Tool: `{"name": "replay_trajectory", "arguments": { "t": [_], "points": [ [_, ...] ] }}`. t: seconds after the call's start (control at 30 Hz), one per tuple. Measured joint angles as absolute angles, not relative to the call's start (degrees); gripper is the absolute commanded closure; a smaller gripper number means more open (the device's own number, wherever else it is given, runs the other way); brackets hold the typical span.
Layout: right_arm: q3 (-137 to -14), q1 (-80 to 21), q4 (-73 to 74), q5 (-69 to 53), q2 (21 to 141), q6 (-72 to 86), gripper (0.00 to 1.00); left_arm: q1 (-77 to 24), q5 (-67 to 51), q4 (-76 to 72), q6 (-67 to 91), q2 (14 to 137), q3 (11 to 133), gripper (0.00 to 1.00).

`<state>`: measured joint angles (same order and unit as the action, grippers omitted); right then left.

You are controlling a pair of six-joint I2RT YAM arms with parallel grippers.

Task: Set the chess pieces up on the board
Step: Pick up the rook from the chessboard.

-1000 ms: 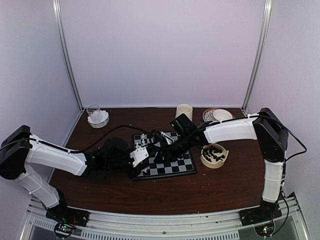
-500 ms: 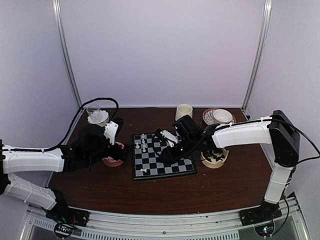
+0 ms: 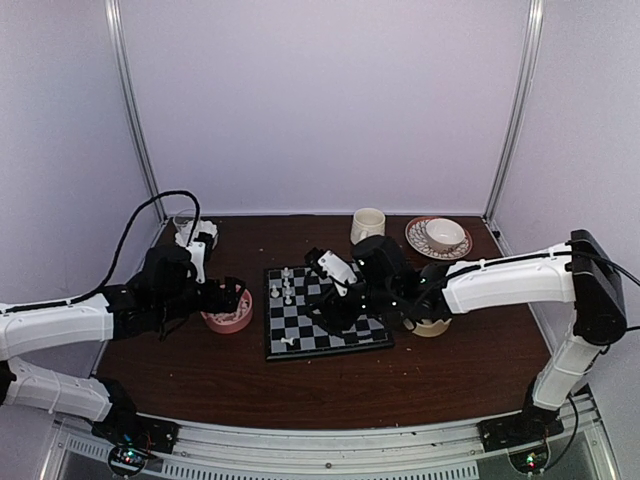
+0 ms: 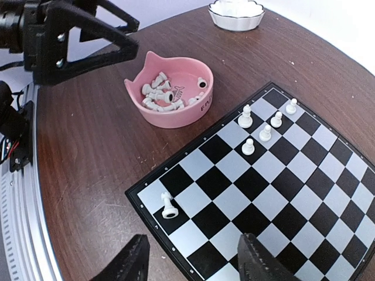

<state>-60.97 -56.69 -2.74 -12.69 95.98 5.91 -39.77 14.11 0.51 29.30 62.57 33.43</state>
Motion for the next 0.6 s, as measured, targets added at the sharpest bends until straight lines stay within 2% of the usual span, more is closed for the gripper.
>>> {"name": "replay_trajectory", "arguments": {
  "t": [0.27,0.6],
  "points": [
    [-70.15,-56.12,2.26,-16.03,104.55,3.42,0.52,-39.72,12.36,-0.01,31.88,60.29,31.7,0.03],
    [-72.51,-57.65,6.92,-16.45,111.02,-1.85,0.53,-39.72,11.73,-1.04,33.58,59.53,30.22,0.03]
  ]
}}
